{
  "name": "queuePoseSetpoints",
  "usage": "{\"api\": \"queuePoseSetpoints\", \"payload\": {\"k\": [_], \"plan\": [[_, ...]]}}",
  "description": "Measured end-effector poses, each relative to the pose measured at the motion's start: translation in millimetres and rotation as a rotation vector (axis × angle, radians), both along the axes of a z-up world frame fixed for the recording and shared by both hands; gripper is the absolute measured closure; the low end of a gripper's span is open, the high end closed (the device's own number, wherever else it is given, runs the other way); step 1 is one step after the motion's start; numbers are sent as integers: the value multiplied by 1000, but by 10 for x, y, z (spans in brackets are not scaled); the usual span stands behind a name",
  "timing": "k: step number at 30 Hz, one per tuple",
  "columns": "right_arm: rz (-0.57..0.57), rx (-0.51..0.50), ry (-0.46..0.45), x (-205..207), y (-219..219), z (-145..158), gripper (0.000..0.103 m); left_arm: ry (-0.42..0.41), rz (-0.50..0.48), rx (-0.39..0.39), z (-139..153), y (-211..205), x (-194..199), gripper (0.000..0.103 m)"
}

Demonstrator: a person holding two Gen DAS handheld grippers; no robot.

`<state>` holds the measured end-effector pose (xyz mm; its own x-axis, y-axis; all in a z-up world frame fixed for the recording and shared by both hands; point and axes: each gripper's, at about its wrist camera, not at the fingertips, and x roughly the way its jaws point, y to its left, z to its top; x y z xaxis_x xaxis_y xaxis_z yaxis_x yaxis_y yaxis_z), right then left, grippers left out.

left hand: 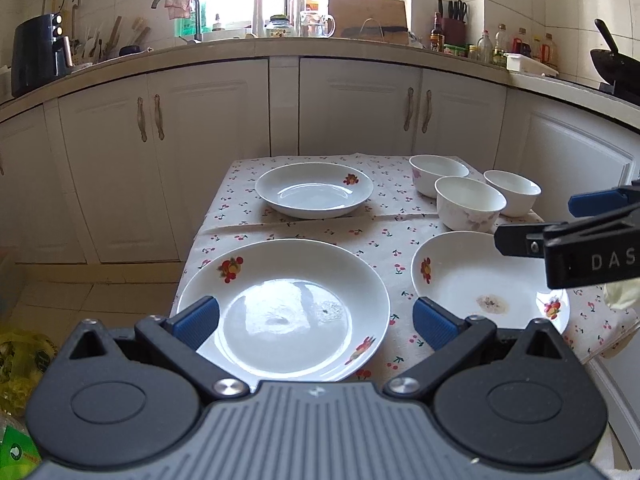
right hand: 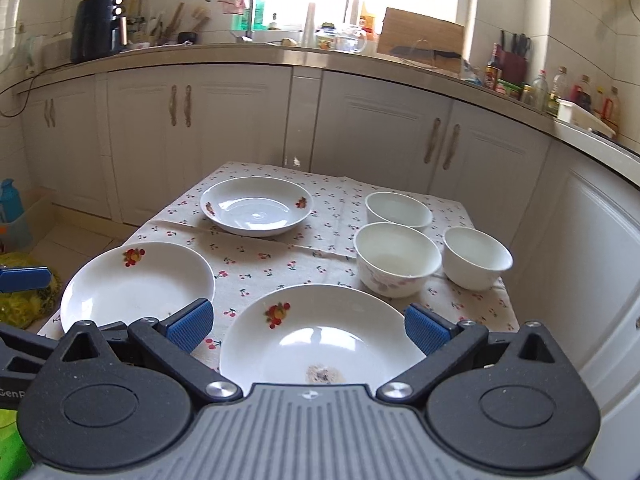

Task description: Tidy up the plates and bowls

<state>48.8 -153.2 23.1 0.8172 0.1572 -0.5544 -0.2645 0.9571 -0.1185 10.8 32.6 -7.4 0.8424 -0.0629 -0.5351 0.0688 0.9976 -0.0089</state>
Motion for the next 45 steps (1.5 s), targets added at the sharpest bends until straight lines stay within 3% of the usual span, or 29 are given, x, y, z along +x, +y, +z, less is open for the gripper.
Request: {"api": "queuePoseSetpoints", "payload": {"k": [6,9,13,31,40,45], "plan": [[151,47,13,192,87,-46,0,50,-34,-47,-125,223,25,1],[211,41,58,312,171,-101,0,83,-53,-62,-242,332,21,1],[293,122,153,498,231,-175,0,110,-86,-63,-389,456,3,1],[464,138,393,1403,705,-506,0,170,-217,-21,-666,628,288,1],[515,115,493,1784,942,-700,22,181,-255,-7,-684,634,354,1],[530,135,552,1861,966,-805,41,183,-272,2,-659,623,354,2]]}}
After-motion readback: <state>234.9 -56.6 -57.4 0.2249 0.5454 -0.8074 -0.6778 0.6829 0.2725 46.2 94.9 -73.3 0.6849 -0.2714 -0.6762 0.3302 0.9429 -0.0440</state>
